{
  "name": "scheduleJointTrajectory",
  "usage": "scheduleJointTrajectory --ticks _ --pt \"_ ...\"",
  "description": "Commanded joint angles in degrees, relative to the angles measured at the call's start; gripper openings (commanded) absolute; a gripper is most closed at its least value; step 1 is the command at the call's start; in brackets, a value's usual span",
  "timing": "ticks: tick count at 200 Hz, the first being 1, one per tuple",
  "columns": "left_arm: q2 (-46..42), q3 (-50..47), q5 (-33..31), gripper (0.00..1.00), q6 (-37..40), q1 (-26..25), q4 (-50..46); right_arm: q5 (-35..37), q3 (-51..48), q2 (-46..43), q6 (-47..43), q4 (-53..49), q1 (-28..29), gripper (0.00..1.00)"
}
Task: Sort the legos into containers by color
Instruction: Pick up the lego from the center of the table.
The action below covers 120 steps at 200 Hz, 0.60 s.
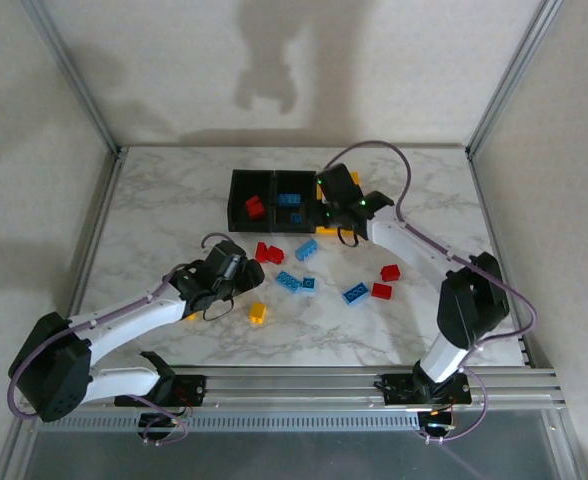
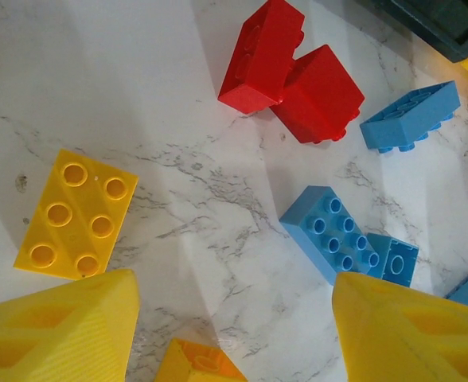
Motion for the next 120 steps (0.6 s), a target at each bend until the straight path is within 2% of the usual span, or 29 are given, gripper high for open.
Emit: scheduleJointTrajectory --ticks 1,49,86,120 --pt "0.60 1.92 -0.94 0.64 1.07 0.30 -0.65 -1.74 -6.70 -5.06 2.68 1.42 0.30 0.66" --pt "1.93 1.88 -0.26 0.64 1.16 0.12 0.41 -4.44 -17.17 -9.37 6.50 2.52 1.92 0.64" --pt "2.75 1.80 -0.23 0.63 0.77 -0.41 0.90 -5.22 -20.23 -6.83 9.40 4.81 5.51 0.67" --pt "2.56 1.27 -0.23 0.63 0.25 -0.95 1.31 -4.90 -19.56 -3.00 11.20 8.37 5.95 0.71"
